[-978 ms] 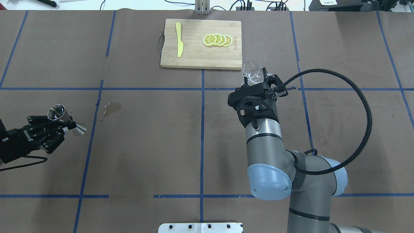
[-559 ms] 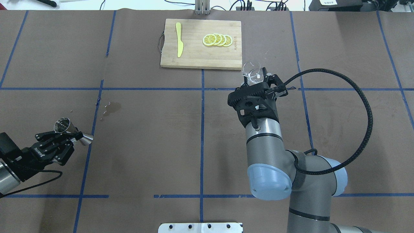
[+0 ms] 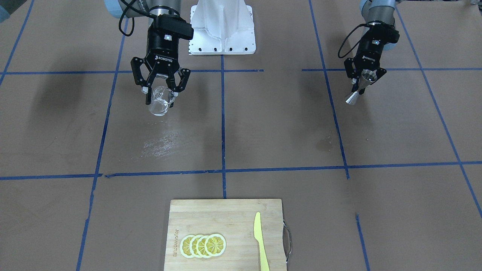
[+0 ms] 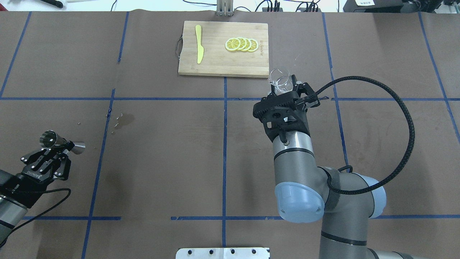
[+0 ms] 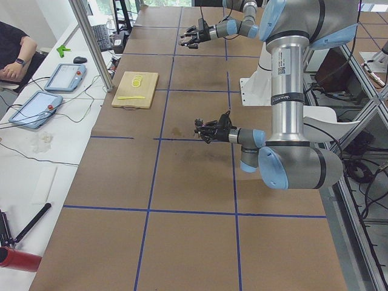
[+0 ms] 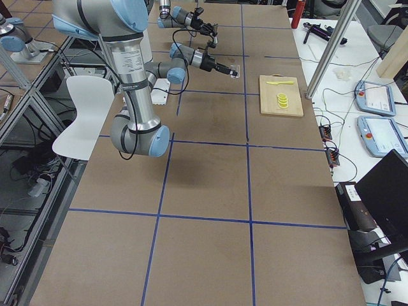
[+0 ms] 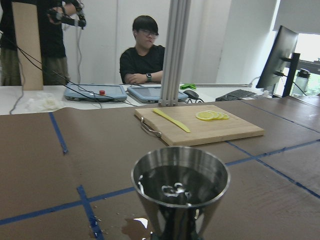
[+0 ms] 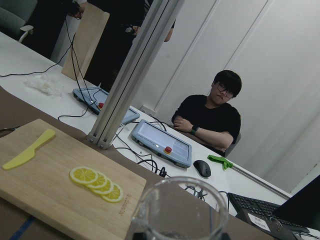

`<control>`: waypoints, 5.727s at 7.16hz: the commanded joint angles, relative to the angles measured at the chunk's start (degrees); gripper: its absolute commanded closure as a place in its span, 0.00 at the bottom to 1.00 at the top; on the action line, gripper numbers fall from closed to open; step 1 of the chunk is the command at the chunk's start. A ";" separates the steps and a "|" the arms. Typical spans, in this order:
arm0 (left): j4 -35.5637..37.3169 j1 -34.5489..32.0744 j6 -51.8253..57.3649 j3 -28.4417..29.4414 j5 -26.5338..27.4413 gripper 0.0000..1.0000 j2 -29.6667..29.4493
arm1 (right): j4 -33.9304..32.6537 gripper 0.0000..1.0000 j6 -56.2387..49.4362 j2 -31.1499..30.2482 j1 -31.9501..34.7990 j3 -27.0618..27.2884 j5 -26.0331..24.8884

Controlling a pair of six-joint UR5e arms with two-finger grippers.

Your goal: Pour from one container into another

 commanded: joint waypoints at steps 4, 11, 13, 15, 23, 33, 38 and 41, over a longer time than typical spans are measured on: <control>0.16 0.63 0.10 2.63 -1.31 1.00 -3.89 | 0.00 1.00 0.00 -0.09 0.00 0.06 0.00; 1.48 -4.11 -1.04 6.14 -10.74 1.00 -3.10 | 0.00 1.00 0.00 -0.09 -0.09 -0.03 0.00; 1.74 -4.12 -1.83 7.02 -11.71 1.00 -3.27 | 0.00 1.00 0.00 -0.09 -0.09 -0.12 0.09; 1.74 -4.12 -2.27 7.81 -12.95 1.00 -3.19 | 0.00 1.00 0.00 -0.09 -0.09 -0.12 0.09; 1.74 -4.12 -2.45 7.99 -13.83 1.00 -3.54 | 0.09 1.00 -0.09 -0.09 -0.09 -0.12 0.09; 1.66 -4.12 -2.45 8.17 -15.06 1.00 -3.63 | 0.09 1.00 0.00 -0.09 -0.09 -0.12 0.09; 1.74 -4.12 -2.45 8.17 -15.06 1.00 -3.54 | 0.09 1.00 0.00 -0.09 -0.18 -0.21 0.09; 1.74 -4.12 -2.45 8.69 -15.15 1.00 -3.54 | 0.09 1.00 0.00 -0.09 -0.18 -0.29 0.09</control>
